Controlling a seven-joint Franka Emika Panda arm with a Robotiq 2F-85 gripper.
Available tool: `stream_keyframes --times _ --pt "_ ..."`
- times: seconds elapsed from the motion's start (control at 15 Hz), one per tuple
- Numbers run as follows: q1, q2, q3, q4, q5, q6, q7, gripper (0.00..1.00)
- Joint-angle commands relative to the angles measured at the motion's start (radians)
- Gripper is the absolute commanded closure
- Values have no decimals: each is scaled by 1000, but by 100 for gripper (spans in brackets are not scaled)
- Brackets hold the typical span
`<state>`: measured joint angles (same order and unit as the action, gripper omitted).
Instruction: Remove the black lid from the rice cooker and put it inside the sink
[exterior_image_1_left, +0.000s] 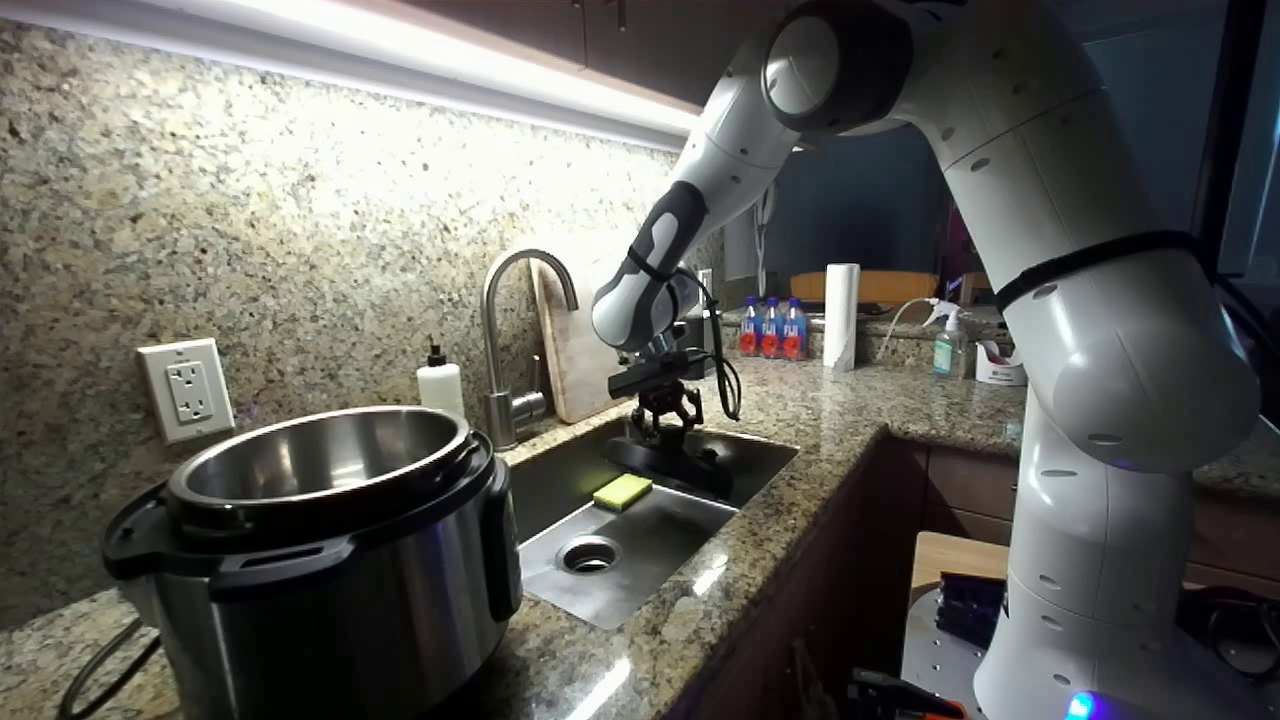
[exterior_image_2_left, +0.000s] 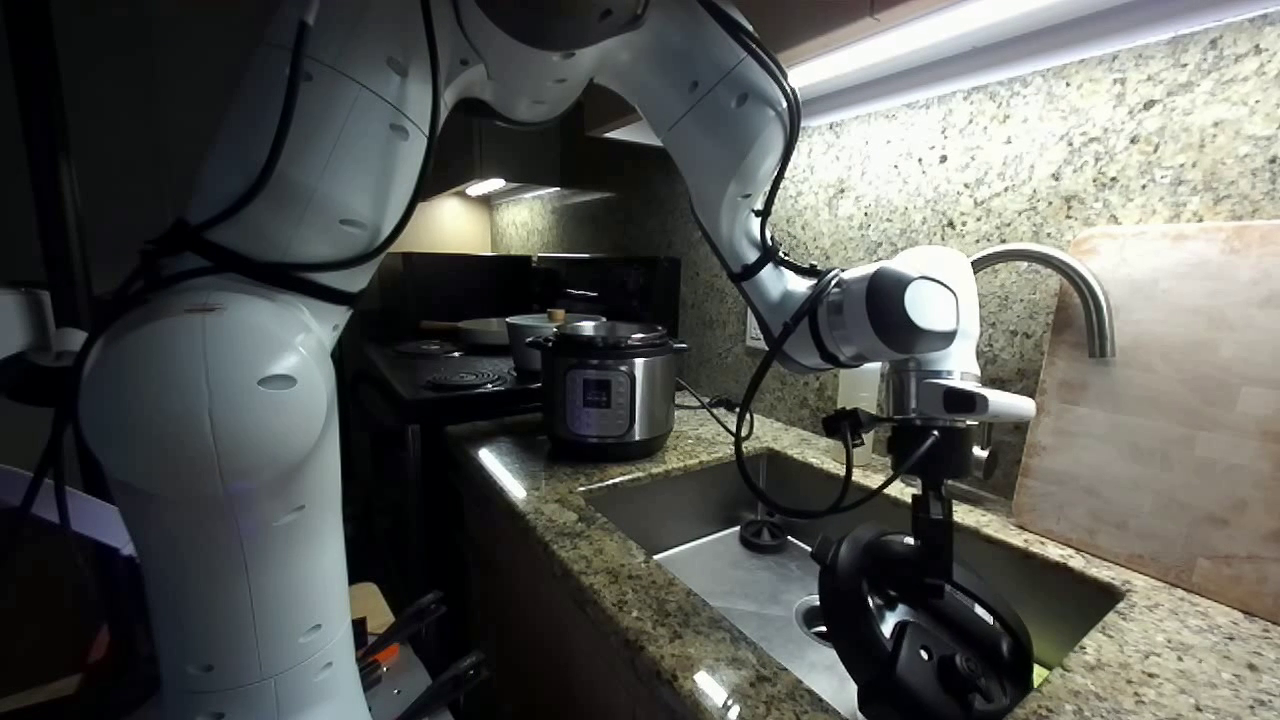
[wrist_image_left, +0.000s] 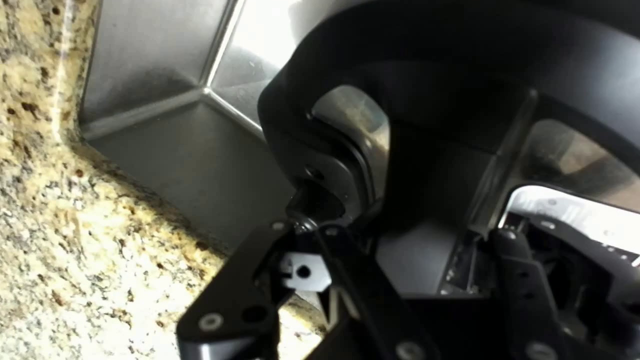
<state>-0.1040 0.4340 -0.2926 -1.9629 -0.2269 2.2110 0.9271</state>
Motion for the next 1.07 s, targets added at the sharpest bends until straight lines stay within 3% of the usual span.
stream_keyframes --times 0.0,1.0 --pt "-23 -28 17 8 31 -38 -112 97" --pt "-20 -25 14 28 44 -167 -276 97"
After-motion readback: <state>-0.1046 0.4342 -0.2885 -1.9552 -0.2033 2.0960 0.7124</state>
